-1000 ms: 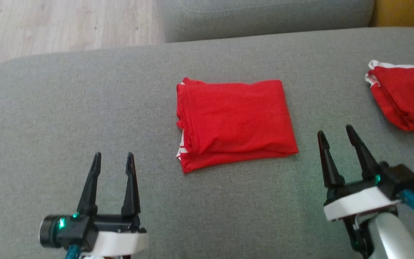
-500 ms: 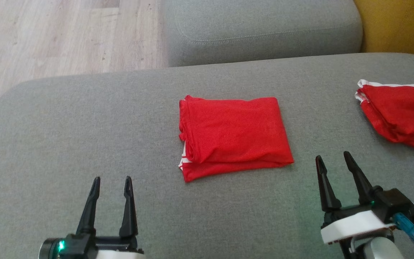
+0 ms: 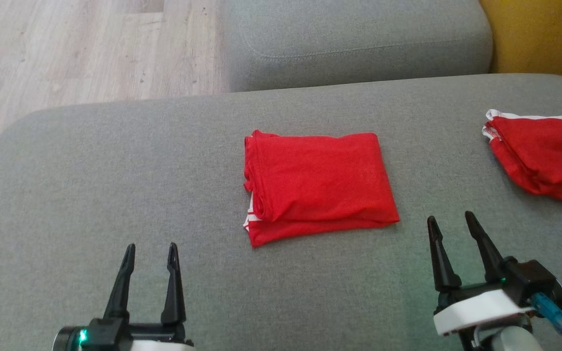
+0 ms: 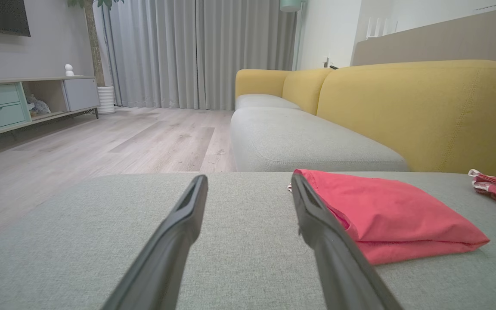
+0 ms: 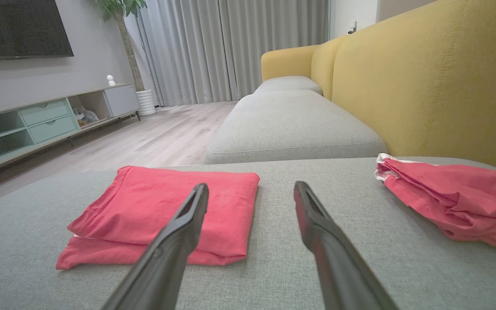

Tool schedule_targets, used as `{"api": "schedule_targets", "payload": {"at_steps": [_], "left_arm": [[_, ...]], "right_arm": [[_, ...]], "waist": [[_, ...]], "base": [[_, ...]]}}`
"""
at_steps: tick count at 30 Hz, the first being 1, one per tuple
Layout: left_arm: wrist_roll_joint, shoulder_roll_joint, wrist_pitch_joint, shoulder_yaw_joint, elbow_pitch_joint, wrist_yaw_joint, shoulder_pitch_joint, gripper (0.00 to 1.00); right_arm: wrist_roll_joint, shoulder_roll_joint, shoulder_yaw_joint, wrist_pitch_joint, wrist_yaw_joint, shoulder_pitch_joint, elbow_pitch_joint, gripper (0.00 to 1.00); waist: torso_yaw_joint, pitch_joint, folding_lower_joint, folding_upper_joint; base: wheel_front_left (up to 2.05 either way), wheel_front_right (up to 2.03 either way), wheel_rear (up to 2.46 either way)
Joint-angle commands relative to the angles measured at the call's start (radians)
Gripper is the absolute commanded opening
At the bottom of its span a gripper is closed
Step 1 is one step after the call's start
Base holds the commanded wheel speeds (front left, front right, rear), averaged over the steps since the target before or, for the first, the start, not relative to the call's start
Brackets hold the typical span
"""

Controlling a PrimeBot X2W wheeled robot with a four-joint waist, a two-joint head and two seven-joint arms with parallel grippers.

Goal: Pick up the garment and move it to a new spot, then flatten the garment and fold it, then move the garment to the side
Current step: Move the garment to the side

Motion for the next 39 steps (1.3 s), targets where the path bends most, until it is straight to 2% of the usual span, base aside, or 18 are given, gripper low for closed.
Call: {"api": "schedule_targets", "payload": {"at_steps": [1,24,33,39], "left_arm": [[0.010,-0.002,-0.005,0.032,-0.025,-0.001,-0.025,1.00],[0.004,-0.002,-0.005,0.026,-0.017,0.003,-0.035,1.00],[0.002,-0.002,-0.005,0.018,-0.038,-0.003,-0.077,1.00],[-0.002,-0.002,-0.005,0.005,-0.042,-0.001,-0.117,1.00]], "right_arm": [[-0.010,0.002,0.020,-0.011,-0.001,-0.025,-0.026,1.00],[-0.023,0.008,0.021,-0.011,-0.001,-0.040,-0.001,1.00],[-0.055,0.009,-0.003,-0.011,-0.001,-0.115,0.011,1.00],[-0.048,0.009,-0.030,-0.011,-0.001,-0.205,0.077,1.00]], "waist": [[0.001,-0.001,0.0000,0.0000],[0.012,0.027,0.0000,0.0000],[0.023,0.129,0.0000,0.0000],[0.041,0.211,0.0000,0.0000]], "base": [[0.00,0.00,0.00],[0.00,0.00,0.00],[0.00,0.00,0.00],[0.00,0.00,0.00]]}}
